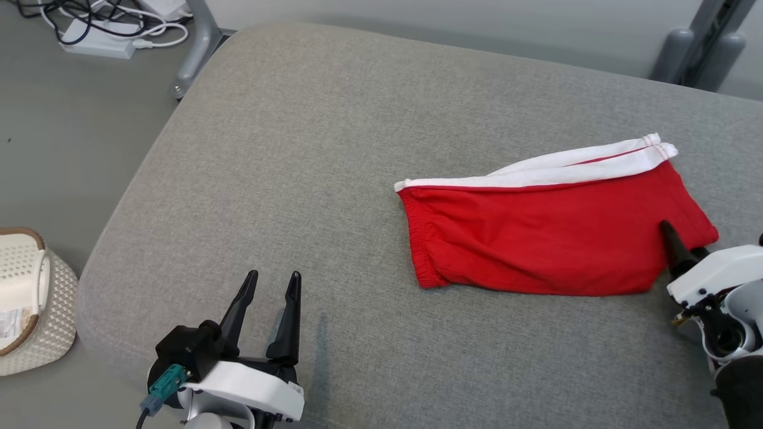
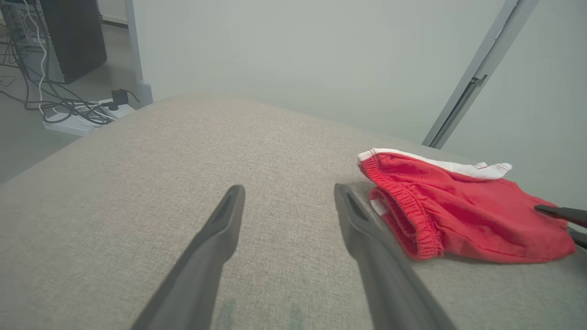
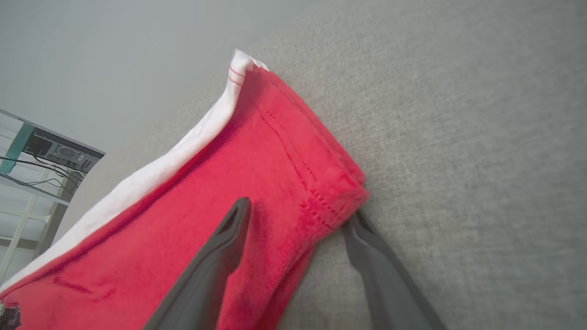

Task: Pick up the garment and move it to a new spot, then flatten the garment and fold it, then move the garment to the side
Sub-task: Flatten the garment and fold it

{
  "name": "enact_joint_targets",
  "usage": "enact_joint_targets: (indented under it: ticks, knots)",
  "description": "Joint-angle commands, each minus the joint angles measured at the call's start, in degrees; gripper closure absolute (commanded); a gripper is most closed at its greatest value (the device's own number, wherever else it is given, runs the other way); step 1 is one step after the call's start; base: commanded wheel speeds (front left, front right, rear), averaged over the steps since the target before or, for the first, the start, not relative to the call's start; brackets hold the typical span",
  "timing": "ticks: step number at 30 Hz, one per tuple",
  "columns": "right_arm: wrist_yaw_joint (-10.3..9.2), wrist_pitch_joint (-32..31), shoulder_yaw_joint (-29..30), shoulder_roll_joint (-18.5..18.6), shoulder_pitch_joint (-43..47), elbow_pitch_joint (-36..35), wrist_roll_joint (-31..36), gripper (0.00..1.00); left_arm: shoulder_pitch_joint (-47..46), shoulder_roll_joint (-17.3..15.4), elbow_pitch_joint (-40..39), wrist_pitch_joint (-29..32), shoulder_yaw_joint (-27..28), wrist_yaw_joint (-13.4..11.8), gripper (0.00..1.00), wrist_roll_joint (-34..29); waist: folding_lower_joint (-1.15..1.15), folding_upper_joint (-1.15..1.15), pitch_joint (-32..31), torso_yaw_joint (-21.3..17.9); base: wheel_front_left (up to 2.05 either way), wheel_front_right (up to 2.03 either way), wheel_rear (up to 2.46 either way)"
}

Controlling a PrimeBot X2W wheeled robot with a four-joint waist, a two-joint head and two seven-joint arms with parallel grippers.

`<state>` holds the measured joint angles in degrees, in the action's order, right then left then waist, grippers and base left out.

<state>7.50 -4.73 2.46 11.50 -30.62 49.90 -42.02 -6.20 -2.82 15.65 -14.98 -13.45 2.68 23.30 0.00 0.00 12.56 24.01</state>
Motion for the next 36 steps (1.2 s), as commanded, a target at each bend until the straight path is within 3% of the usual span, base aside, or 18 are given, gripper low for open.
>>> enact_joint_targets:
  ticks: [1, 10, 12, 13, 14, 36]
  knots:
    - [-0.03, -1.58, -0.22, -0.71, 0.40, 2.86, -0.65, 0.00, -0.86, -0.22, -0.14, -0.22, -0.05, -0.28, 0.00, 0.42, 0.00, 0.00, 0.73, 1.04, 0.00, 0.00, 0.00]
    - [-0.03, -3.71, -0.41, -0.81, -2.74, 7.37, -1.97, 0.00, -1.00, -0.22, 0.02, -0.22, -0.13, -0.50, 0.00, 0.82, 0.00, 0.00, 1.03, 2.54, 0.00, 0.00, 0.00]
    - [-0.02, -3.78, -0.95, -0.81, -3.09, 7.30, -2.16, 0.80, -1.00, -0.22, 0.02, -0.22, -0.11, -0.58, 0.00, 0.83, 0.00, 0.00, 1.04, 2.64, 0.00, 0.00, 0.00]
    - [-0.02, -3.25, -1.12, -0.65, -3.20, 6.96, -2.33, 0.96, -0.95, -0.23, 0.03, -0.22, -0.13, -0.60, 0.00, 0.88, 0.00, 0.00, 1.00, 2.65, 0.00, 0.00, 0.00]
    - [-0.03, -2.81, -1.05, -0.48, -3.18, 6.87, -2.63, 1.00, -0.90, -0.22, 0.06, -0.22, -0.18, -0.64, 0.00, 0.92, 0.00, 0.00, 0.94, 2.64, 0.00, 0.00, 0.00]
    - [-0.03, 2.82, -0.50, 0.46, 2.51, -1.13, -10.61, 1.00, 1.22, -0.24, 0.20, -0.22, 0.46, -0.95, 0.00, -0.20, 0.00, 0.00, -4.05, -3.69, 0.00, 0.00, 0.00]
